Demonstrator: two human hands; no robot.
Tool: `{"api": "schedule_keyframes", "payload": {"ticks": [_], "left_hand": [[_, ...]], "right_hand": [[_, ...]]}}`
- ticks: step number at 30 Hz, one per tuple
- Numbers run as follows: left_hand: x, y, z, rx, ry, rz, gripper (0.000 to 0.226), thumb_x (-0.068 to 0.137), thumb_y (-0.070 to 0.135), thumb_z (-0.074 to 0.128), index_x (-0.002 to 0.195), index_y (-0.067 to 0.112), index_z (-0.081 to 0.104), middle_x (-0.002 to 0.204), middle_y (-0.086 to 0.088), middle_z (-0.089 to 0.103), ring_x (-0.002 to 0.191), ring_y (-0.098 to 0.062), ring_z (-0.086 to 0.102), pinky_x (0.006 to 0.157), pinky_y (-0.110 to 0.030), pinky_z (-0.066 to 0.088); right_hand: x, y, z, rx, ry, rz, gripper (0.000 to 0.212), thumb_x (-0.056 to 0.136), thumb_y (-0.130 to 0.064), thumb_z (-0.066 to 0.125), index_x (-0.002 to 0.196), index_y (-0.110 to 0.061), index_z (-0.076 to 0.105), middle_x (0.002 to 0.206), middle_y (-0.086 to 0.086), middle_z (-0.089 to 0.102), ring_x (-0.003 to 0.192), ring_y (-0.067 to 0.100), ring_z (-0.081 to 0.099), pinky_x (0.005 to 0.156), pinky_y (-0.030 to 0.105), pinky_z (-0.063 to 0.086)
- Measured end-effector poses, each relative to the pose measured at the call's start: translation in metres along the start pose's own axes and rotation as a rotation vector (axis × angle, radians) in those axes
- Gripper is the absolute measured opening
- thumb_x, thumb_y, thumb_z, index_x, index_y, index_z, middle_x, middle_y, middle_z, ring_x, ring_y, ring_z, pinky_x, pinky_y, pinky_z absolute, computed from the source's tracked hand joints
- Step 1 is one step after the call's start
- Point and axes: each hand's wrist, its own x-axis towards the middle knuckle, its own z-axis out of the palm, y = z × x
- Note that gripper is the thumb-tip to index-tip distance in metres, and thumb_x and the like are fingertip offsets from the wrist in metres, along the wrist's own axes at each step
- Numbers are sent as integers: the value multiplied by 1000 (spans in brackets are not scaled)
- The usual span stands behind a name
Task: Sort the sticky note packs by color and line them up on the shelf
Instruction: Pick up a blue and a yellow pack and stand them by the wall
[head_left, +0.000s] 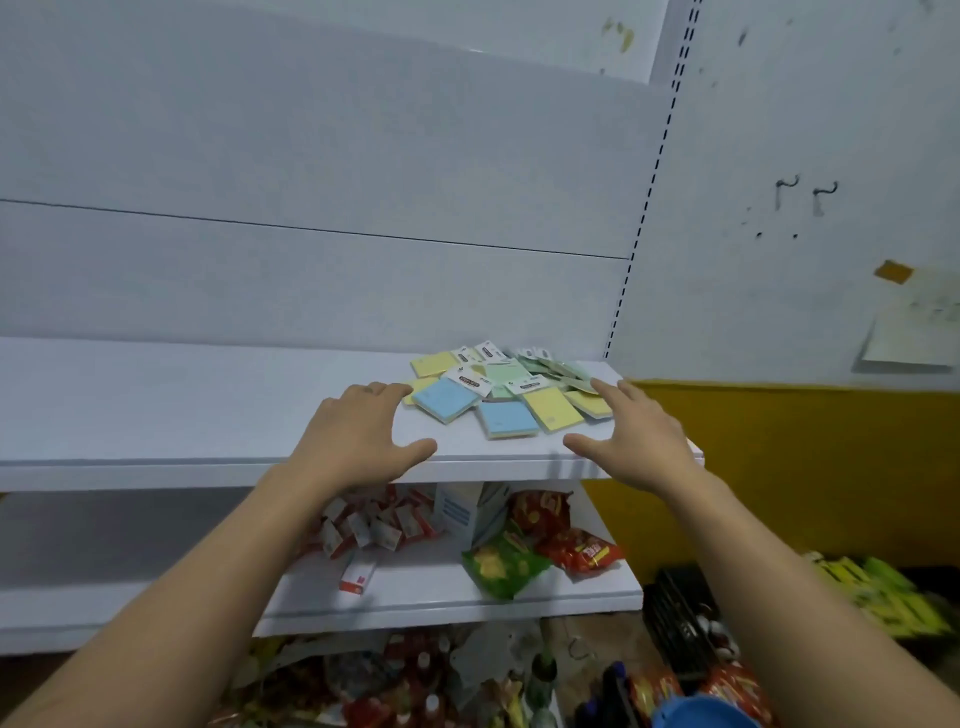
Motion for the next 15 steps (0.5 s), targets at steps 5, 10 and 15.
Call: {"api": "schedule_keyframes", "payload": {"ticks": [5, 10, 15], "left_hand": [[63, 1, 31, 51, -44, -14, 78, 80, 64, 51, 145, 26, 31, 147, 0, 40, 133, -21, 36, 103, -40, 35], [124, 6, 65, 82, -88, -34, 78, 78, 65, 52, 144, 27, 32, 144, 1, 44, 130, -22, 39, 99, -39, 36], [159, 2, 97, 110, -101, -60, 80, 78, 67, 51, 145, 29, 30, 144, 0, 44, 129, -22, 40, 98, -39, 37]], "right_hand": [[63, 19, 37, 98, -21, 3, 86, 78, -62, 60, 149, -32, 23, 155, 1, 27, 138, 26, 32, 105, 48, 33], [118, 39, 72, 137, -74, 2, 84, 78, -59, 61, 148, -32, 24, 149, 0, 38, 133, 25, 39, 103, 45, 32], [156, 44, 102, 92, -93, -53, 84, 77, -63, 58, 148, -32, 26, 147, 1, 42, 130, 27, 40, 104, 45, 28]]}}
